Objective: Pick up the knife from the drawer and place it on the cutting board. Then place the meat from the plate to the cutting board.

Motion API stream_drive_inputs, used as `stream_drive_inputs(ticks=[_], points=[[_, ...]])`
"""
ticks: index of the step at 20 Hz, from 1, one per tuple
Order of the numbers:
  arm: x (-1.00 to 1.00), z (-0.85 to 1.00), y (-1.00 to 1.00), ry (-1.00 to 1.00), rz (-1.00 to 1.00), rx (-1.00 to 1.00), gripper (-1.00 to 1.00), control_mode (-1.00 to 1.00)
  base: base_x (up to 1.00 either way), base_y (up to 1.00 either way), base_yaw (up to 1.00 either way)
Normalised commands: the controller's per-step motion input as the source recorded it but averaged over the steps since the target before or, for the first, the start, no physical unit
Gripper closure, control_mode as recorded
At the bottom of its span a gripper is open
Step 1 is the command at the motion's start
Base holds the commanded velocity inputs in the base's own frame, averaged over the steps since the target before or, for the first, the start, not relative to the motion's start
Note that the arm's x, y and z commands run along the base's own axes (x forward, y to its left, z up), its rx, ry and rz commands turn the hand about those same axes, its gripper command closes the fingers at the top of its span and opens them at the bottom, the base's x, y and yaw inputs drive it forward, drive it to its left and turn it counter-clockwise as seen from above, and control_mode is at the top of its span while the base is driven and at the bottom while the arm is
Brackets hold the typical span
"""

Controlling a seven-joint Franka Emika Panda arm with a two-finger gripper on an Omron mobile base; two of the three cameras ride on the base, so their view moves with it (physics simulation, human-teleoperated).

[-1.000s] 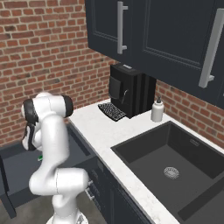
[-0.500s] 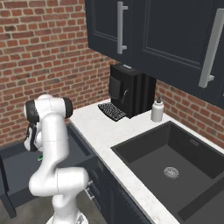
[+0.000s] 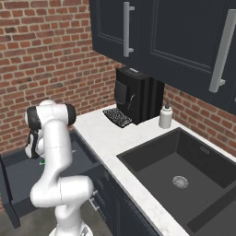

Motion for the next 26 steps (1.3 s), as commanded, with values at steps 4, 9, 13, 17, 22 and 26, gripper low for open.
stream_drive_inputs(ticks=[4, 9, 13, 17, 22, 26], points=[[-0.26, -0.23, 0.00, -0.06, 0.00, 0.00, 1.00, -1.00, 0.00, 0.00, 0.00], [-0.67, 0.21, -0.01, -0.08, 0.00, 0.02, 1.00, -1.00, 0.00, 0.00, 0.00], [-0.68, 0.85, -0.20, -0.04, -0.02, 0.09, 1.00, -1.00, 0.00, 0.00, 0.00], [-0.43, 1.00, -0.29, 0.00, -0.11, 0.10, 1.00, -1.00, 0.00, 0.00, 0.00], [-0.21, 1.00, -0.40, 0.00, -0.18, 0.09, 1.00, -1.00, 0.00, 0.00, 0.00], [-0.01, 0.83, 0.08, -0.03, -0.15, 0.00, 1.00, -1.00, 0.00, 0.00, 0.00]])
